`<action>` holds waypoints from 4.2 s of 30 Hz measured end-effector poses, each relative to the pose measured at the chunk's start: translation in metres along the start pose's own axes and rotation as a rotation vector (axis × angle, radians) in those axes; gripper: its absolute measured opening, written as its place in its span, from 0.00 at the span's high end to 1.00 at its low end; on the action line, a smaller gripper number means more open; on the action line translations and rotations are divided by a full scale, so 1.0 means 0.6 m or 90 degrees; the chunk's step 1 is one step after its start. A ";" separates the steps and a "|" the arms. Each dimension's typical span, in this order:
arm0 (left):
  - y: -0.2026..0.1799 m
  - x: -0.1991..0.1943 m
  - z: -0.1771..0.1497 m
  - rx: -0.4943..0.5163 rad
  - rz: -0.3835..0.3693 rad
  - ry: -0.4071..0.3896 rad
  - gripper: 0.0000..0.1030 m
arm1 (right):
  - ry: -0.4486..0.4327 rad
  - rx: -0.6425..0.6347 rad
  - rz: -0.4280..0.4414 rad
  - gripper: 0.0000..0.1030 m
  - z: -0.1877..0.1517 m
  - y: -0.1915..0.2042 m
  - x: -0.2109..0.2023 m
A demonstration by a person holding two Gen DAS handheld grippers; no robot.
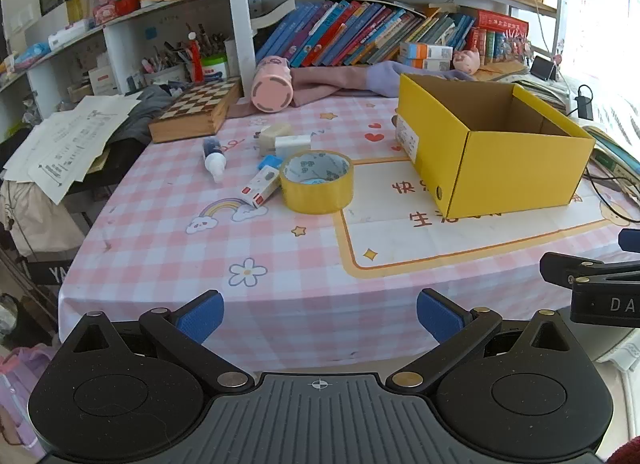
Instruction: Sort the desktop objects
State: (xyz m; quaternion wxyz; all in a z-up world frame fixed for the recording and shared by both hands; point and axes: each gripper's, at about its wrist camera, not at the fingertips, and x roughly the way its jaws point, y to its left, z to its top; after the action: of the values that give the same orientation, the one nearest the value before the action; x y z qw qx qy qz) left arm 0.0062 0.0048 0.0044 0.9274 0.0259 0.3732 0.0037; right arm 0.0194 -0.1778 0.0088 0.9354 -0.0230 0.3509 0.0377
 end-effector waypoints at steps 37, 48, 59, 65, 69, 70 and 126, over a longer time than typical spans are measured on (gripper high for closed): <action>-0.005 0.006 0.000 0.030 -0.010 -0.008 0.00 | 0.001 -0.004 0.013 0.00 -0.001 0.009 0.012; -0.001 -0.001 0.002 0.028 -0.005 -0.022 0.00 | -0.007 -0.008 0.017 0.00 0.003 0.013 0.010; -0.002 -0.003 -0.002 0.027 -0.025 -0.025 0.00 | -0.010 -0.009 0.023 0.00 0.001 0.015 0.005; 0.001 -0.005 -0.001 0.025 -0.018 -0.025 0.00 | -0.013 -0.013 0.027 0.00 0.002 0.020 0.004; 0.003 -0.007 -0.001 0.025 -0.018 -0.026 0.00 | -0.013 -0.019 0.026 0.00 0.002 0.023 0.003; 0.003 -0.007 -0.001 0.027 -0.018 -0.026 0.00 | -0.013 -0.021 0.026 0.00 0.002 0.025 0.003; 0.019 -0.012 0.007 0.045 -0.059 -0.089 0.00 | -0.057 -0.041 -0.008 0.00 0.017 0.035 -0.001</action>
State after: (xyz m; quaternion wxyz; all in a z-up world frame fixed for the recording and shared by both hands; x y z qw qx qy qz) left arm 0.0042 0.0156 0.0128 0.9490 0.0413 0.3079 -0.0545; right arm 0.0241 -0.1560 0.0166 0.9490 -0.0532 0.3075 0.0441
